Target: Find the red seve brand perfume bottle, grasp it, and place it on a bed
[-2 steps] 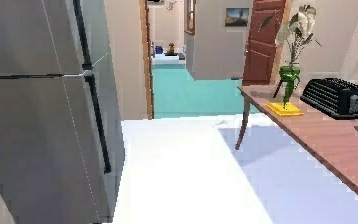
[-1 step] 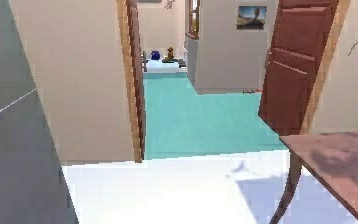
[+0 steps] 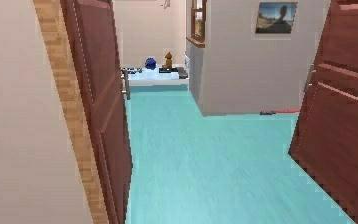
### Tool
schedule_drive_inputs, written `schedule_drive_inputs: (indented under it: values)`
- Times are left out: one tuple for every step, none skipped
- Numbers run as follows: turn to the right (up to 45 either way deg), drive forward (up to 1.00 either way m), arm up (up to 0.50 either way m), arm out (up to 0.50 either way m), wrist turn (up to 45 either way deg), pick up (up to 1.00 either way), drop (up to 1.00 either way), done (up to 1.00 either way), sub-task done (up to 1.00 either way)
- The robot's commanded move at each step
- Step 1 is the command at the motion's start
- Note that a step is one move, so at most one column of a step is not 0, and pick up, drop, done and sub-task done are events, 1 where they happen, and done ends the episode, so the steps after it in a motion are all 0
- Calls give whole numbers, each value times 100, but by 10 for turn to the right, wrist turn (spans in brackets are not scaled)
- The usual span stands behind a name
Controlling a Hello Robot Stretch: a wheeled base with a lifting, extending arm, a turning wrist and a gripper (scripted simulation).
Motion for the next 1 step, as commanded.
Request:
schedule_drive_inputs:
  values:
    - [30, 0, 0, 0, 0, 0, 0, 0, 0]
